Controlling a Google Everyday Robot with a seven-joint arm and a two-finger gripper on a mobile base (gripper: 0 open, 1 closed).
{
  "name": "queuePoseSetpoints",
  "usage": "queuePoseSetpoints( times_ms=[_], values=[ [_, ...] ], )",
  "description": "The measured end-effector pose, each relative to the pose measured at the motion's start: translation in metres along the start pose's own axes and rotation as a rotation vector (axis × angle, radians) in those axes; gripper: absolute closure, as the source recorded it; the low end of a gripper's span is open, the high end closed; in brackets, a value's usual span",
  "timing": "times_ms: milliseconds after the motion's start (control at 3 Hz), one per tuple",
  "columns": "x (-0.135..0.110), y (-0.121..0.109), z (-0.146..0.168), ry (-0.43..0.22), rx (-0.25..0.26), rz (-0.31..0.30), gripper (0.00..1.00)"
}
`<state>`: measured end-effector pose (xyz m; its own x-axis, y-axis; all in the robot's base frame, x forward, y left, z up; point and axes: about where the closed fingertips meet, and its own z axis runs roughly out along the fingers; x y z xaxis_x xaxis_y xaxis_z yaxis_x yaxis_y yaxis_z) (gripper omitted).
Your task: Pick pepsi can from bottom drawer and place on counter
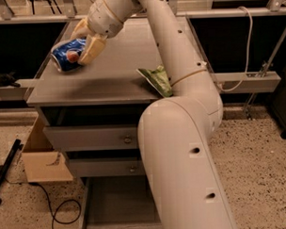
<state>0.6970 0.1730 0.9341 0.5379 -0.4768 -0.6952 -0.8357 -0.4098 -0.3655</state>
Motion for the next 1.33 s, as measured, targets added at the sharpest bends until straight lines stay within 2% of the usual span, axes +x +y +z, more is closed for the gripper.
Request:
queuePoseSetpoints(
  times_ms=[667, 1000, 1333],
  values=[
    [0.0, -0.013, 0.01, 0.027, 0.018, 0.024, 1.0],
    [0.026, -0.022, 0.067, 0.149, -0.055, 0.122, 1.0],
    [0.044, -0.033, 0.101, 0.246, -0.059, 0.171, 1.0]
  ],
)
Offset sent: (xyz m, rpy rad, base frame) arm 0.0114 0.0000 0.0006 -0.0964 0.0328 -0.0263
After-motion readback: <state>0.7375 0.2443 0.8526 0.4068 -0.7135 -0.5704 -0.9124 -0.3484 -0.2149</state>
